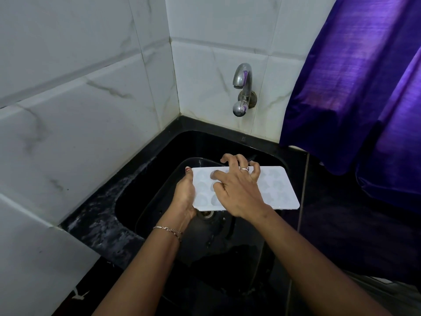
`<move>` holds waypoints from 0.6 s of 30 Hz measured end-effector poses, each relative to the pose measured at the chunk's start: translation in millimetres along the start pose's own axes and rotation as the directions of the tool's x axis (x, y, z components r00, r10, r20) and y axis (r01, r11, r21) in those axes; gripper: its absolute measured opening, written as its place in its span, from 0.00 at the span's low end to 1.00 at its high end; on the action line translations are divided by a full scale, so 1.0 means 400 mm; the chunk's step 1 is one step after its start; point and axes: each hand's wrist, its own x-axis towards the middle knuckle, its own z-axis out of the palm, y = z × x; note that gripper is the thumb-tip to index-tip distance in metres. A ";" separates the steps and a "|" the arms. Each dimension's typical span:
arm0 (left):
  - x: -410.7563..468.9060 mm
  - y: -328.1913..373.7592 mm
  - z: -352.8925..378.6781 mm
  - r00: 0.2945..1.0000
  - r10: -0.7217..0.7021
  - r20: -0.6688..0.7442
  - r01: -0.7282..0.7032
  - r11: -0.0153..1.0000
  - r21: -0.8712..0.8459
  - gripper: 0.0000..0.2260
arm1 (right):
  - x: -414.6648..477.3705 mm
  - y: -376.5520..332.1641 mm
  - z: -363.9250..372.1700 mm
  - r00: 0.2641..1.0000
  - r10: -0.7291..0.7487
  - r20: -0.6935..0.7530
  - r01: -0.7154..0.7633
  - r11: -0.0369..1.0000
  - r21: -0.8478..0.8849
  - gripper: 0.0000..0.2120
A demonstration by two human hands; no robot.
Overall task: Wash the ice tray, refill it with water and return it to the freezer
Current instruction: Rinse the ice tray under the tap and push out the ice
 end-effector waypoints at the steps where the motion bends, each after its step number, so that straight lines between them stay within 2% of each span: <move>1: 0.004 -0.005 -0.002 1.000 -0.006 0.002 0.006 1.000 0.000 0.21 | -0.002 -0.003 -0.001 1.000 0.018 -0.022 -0.018 1.000 -0.014 0.20; 6: 0.005 -0.006 -0.007 1.000 0.002 0.003 -0.002 1.000 0.010 0.21 | -0.003 -0.008 -0.006 0.997 0.070 -0.030 -0.071 0.997 -0.026 0.23; 12: 0.004 -0.009 -0.009 1.000 0.001 0.019 -0.001 1.000 0.010 0.21 | -0.004 -0.023 -0.010 0.997 0.031 -0.077 -0.031 0.999 -0.010 0.18; 16: 0.010 -0.011 0.000 0.999 -0.024 0.027 0.024 0.999 -0.026 0.26 | 0.000 -0.052 0.003 0.999 -0.051 0.016 0.051 0.997 -0.056 0.22; 18: 0.008 -0.013 0.000 0.999 -0.035 0.030 0.036 0.999 -0.018 0.24 | 0.000 -0.055 0.012 0.998 -0.051 0.047 0.054 0.997 -0.059 0.24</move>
